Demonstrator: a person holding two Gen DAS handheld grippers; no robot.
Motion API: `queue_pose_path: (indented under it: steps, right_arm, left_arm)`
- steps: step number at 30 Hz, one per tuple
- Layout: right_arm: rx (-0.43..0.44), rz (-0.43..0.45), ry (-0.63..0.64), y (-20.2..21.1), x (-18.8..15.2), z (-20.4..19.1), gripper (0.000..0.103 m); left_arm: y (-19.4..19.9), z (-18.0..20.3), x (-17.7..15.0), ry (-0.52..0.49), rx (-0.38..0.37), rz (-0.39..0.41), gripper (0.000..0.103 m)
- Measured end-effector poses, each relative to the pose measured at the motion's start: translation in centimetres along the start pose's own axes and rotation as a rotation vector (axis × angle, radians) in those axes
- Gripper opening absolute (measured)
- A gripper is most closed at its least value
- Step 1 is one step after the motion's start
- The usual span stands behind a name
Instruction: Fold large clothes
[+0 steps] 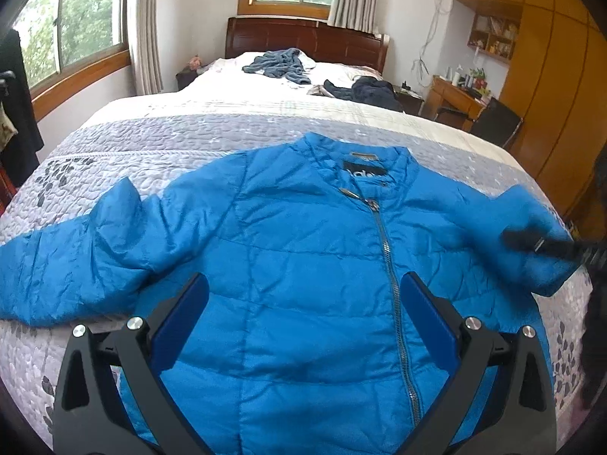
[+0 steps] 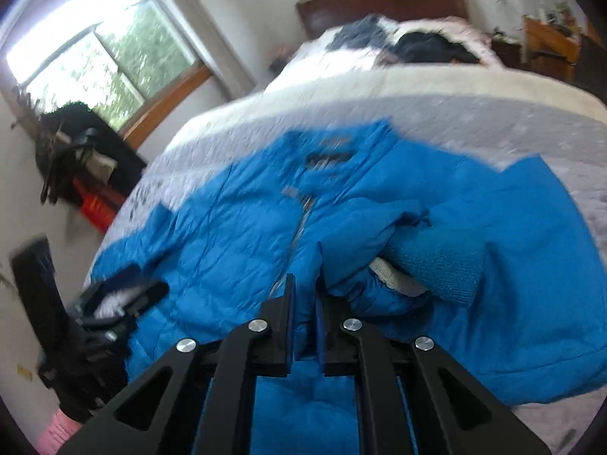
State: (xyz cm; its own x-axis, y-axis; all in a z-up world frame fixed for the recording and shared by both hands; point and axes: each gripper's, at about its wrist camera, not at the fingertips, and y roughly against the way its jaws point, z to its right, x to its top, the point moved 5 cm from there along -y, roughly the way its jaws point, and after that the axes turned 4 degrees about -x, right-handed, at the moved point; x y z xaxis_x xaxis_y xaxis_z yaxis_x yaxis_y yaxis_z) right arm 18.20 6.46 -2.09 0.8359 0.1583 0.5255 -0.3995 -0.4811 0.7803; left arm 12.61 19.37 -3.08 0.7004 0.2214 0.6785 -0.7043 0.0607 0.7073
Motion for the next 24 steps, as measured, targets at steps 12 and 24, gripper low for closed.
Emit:
queue_pose_path:
  steps: [12, 24]
  right_arm:
    - [0.018, -0.04, 0.152, 1.3, -3.8, -2.5, 0.04]
    - [-0.267, 0.224, -0.15, 9.2, -0.6, 10.6, 0.049]
  left_arm:
    - [-2.1, 0.3, 0.4, 0.05, -0.11, -0.11, 0.1]
    - [-9.4, 10.4, -1.3, 0.014, -0.288, -0.361, 0.09]
